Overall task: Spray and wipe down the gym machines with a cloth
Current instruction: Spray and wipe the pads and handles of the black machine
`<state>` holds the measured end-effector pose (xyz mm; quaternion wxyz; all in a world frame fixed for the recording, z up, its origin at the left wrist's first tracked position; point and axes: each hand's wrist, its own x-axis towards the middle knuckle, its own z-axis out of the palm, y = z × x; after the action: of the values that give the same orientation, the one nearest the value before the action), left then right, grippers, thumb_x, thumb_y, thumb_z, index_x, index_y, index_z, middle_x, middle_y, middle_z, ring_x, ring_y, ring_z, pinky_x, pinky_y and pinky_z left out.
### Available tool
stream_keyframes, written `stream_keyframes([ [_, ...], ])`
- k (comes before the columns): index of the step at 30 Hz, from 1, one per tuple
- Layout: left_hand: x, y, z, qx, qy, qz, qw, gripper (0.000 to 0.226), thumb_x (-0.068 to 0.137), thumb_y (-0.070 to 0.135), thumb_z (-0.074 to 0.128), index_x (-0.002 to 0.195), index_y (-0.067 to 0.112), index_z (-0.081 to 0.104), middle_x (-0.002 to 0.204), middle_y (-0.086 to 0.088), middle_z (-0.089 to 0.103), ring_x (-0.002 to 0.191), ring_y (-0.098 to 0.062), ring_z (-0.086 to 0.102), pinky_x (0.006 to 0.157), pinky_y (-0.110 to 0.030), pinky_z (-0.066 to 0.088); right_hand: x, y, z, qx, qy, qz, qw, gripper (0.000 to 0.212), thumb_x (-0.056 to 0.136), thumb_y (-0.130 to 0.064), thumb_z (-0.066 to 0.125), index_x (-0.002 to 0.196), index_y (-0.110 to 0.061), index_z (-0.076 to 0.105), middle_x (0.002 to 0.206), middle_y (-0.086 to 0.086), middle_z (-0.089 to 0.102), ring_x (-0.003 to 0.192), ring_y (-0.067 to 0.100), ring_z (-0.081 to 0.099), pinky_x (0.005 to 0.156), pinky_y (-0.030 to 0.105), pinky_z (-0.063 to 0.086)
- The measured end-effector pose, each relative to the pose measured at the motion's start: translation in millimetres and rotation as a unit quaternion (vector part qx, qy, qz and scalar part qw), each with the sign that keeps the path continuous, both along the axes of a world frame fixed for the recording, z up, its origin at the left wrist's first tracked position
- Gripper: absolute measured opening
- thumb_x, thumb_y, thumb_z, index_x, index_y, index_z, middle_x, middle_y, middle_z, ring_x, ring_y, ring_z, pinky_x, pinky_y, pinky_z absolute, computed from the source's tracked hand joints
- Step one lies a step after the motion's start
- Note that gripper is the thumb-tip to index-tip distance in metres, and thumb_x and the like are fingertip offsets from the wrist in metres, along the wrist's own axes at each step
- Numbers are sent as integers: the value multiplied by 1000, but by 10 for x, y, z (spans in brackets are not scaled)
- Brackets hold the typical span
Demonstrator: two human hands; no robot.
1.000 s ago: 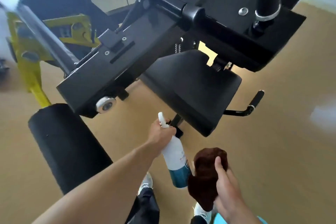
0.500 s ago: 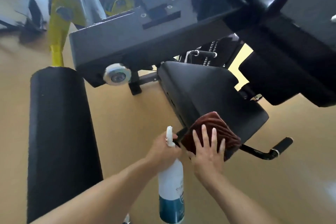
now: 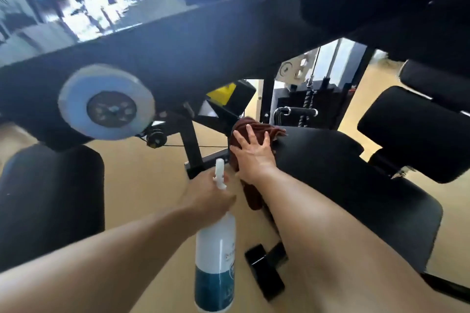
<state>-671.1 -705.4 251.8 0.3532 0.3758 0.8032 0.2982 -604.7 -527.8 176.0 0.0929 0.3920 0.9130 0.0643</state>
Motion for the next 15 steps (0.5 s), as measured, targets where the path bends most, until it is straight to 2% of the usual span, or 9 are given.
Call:
stream_keyframes([
  [3,-78,41,-51,-5,45,-2,999,28,85,17,66,110,26,58,96,-5,68,88,-26,68,82,-42,60,75,-40,62,-15,23,16,1000,51,105,-32,49,155,-29,42,175,-1,-2,159,35,-16,122,72,4],
  [6,-5,-69,-56,-20,40,9,999,28,87,18,67,110,26,54,97,-3,65,88,-24,64,83,-41,58,573,-557,163,-36,-16,32,999,47,107,-22,40,153,-22,44,175,2,5,159,35,-17,122,73,3],
  [8,72,-152,-23,-43,11,10,999,26,85,18,67,107,25,56,95,-3,64,86,-23,65,80,-41,58,1066,-1031,230,-64,-55,33,996,51,108,-20,36,159,-17,33,175,6,-5,154,37,-30,119,76,-3],
  [11,163,-162,26,-66,-29,-11,997,25,83,16,64,108,18,61,98,-11,68,86,-24,66,79,-41,57,1704,-1530,175,-64,-117,24,991,68,107,-27,40,166,-19,9,162,11,-40,140,43,-50,109,83,-11],
  [13,164,-127,27,-71,-45,-21,996,28,85,15,63,113,14,63,100,-12,68,82,-20,62,73,-34,54,1763,-1587,197,-49,-142,10,989,74,104,-28,47,166,-21,8,159,13,-43,141,48,-46,108,85,-10],
  [15,137,-120,-5,-63,-49,-11,997,28,86,14,62,114,14,62,97,-8,67,81,-18,60,69,-29,50,1522,-1483,253,-42,-173,35,983,71,108,-25,41,166,-17,1,164,12,-39,142,50,-44,110,83,-11],
])
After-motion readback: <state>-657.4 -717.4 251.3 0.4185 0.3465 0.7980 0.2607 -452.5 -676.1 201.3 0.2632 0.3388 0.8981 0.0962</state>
